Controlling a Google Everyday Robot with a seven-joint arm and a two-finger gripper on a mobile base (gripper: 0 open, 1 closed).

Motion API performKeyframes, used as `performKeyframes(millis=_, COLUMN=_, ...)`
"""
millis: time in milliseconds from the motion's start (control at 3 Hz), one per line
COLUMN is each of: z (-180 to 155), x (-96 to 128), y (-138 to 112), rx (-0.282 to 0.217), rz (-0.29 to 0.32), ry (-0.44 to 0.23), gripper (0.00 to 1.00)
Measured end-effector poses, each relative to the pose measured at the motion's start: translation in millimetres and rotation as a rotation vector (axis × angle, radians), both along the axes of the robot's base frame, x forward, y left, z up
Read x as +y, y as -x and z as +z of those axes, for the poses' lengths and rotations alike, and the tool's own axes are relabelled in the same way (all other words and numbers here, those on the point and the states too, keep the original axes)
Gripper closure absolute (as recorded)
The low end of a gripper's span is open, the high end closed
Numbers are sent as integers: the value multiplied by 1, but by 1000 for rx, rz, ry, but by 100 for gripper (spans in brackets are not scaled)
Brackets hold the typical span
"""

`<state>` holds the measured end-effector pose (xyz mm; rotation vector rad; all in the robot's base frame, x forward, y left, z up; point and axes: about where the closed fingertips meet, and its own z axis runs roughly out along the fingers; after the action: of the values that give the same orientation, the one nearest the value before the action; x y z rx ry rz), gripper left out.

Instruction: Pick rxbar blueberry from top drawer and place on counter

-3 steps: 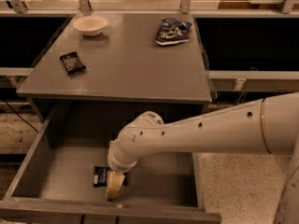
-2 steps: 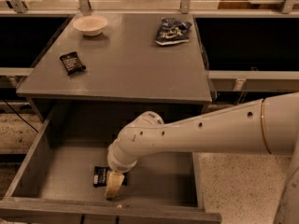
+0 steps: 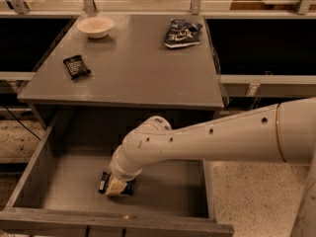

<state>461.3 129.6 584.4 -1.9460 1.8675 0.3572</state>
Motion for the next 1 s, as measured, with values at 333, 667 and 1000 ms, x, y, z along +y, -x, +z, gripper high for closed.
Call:
performKeyframes(millis=333, z=0, x=0, y=0, rx=0, rz=0, ry=0, gripper=97)
performKeyframes(millis=667, z=0, x=0, y=0, rx=0, rz=0, ry=0, gripper=100)
performKeyframes(millis=1000, z=0, x=0, y=0, rx=0, rz=0, ry=0, gripper=100)
